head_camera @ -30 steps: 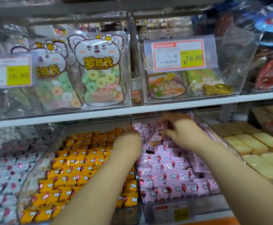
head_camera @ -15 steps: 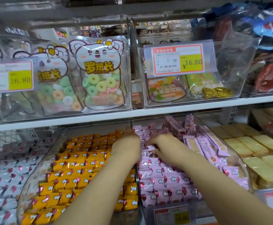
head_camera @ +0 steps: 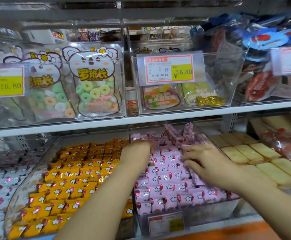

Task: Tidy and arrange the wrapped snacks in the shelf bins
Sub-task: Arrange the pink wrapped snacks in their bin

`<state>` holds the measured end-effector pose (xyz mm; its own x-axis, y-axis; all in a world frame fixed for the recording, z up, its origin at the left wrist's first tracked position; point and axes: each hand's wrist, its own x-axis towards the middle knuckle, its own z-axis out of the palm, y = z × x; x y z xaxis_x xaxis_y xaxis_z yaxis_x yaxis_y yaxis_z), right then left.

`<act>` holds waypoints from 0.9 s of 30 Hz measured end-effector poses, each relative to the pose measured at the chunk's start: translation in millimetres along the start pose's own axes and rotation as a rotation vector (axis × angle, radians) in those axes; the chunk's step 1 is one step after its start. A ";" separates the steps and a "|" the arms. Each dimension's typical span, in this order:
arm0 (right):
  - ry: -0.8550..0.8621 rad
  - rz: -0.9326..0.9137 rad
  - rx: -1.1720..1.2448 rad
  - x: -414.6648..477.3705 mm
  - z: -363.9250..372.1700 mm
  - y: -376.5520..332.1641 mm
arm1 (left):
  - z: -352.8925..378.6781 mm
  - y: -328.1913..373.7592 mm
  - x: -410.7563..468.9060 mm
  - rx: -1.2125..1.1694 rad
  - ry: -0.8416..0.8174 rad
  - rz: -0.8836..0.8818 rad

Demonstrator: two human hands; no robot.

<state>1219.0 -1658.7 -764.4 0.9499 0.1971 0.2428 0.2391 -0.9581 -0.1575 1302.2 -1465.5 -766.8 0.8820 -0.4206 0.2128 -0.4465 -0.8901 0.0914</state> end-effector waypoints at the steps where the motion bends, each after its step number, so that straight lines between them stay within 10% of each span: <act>1: 0.006 -0.004 0.042 -4.3 2.3 4.1 | 2.5 0.3 1.2 0.034 0.002 -0.009; 13: 0.107 0.182 0.188 -19.9 -2.0 1.7 | 1.1 -11.0 9.2 -0.088 -0.301 0.068; 19: 0.074 0.216 0.038 -28.7 -3.9 -3.7 | -4.9 -2.5 -17.9 -0.303 0.016 0.083; 27: 0.171 0.135 0.226 -32.0 -9.8 -27.7 | -5.9 23.7 -33.3 -0.452 -0.101 0.259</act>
<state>1180.0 -1640.5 -758.4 0.9331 0.0151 0.3594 0.1700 -0.8990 -0.4036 1261.4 -1471.6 -766.0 0.7345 -0.6511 0.1913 -0.6523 -0.5998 0.4634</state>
